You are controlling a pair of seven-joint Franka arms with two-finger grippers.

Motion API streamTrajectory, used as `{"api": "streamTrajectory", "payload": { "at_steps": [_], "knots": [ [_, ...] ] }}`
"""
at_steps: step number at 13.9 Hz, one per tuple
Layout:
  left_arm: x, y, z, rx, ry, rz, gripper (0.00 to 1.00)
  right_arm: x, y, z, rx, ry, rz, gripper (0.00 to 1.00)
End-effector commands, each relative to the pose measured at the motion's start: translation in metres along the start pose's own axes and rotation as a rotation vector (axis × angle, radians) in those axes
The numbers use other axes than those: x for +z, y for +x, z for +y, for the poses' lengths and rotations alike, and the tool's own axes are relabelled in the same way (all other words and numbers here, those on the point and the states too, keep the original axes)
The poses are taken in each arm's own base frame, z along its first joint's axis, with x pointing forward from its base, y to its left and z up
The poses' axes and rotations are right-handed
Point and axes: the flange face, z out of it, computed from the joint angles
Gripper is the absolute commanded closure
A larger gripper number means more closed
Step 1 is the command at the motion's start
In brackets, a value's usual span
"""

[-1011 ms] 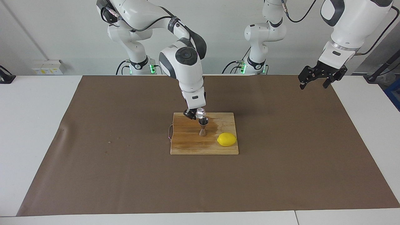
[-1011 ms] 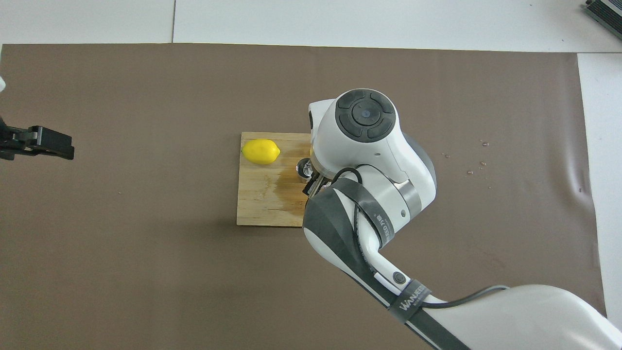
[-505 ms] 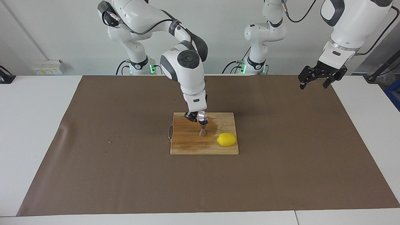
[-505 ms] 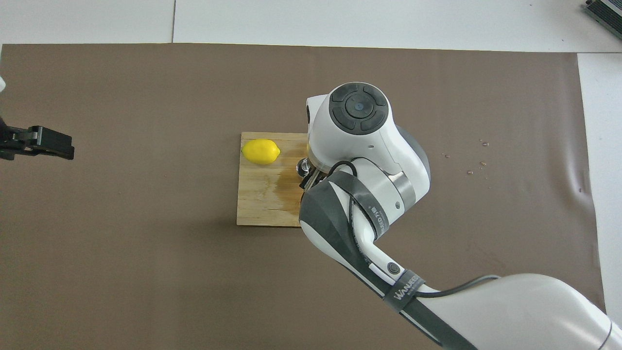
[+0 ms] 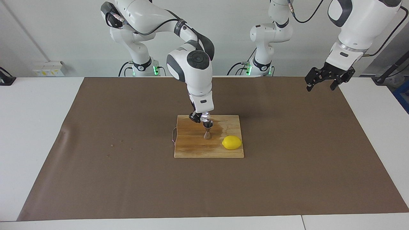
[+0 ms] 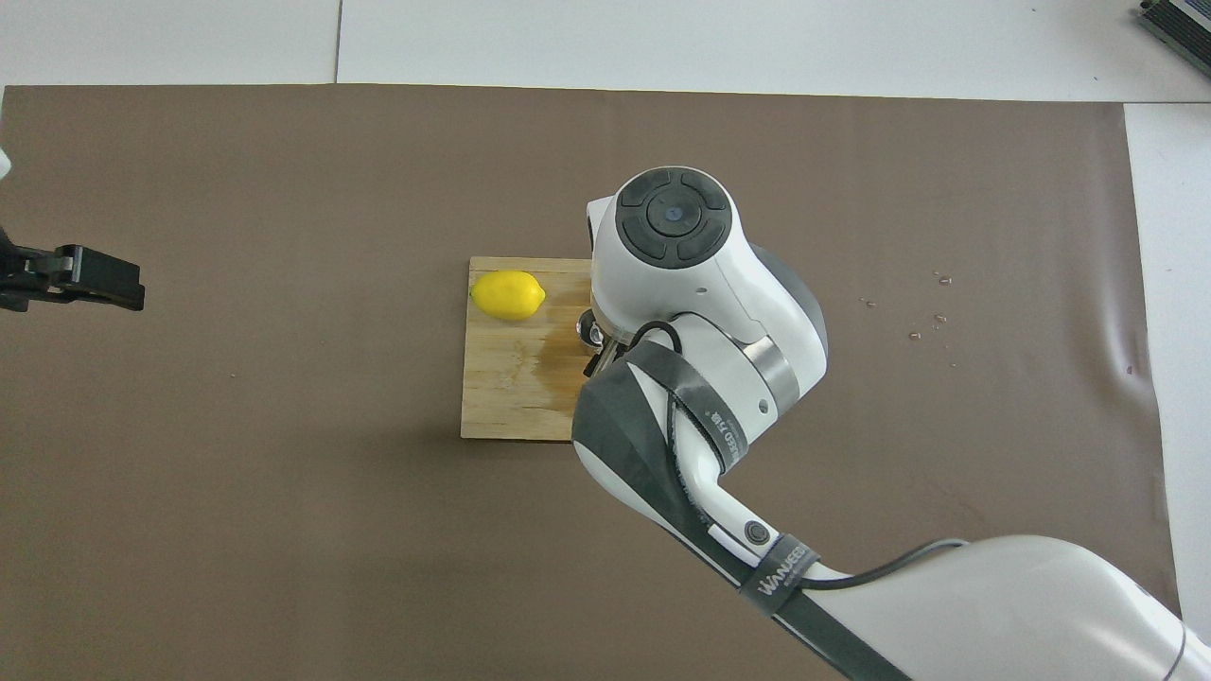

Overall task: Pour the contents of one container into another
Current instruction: 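Hold the clear glass tilted over the metal cup with the right gripper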

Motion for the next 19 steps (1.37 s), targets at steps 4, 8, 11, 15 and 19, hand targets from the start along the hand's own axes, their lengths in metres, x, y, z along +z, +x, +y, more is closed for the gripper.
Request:
{"api": "streamTrajectory", "payload": {
  "at_steps": [4, 8, 11, 15, 19],
  "knots": [
    [-0.0034, -0.008, -0.0017, -0.013, -0.002, -0.003, 0.0, -0.0005, 0.004, 0.0016, 0.011, -0.01, -0.012, 1.0],
    [-0.0034, -0.008, -0.0017, -0.013, -0.002, -0.003, 0.0, -0.0021, 0.0047, 0.003, 0.012, -0.011, -0.009, 1.0],
    [-0.0034, -0.008, -0.0017, -0.013, -0.002, -0.003, 0.0, -0.0018, 0.0047, 0.0036, 0.012, -0.013, -0.011, 1.0],
    [-0.0034, -0.008, -0.0017, -0.013, -0.002, -0.003, 0.0, -0.0036, 0.0059, 0.0042, 0.012, -0.013, -0.006, 1.0],
    [-0.0034, -0.008, -0.0017, -0.013, -0.002, -0.003, 0.0, -0.0001, 0.0066, 0.0052, 0.011, -0.01, -0.015, 1.0]
  ]
}}
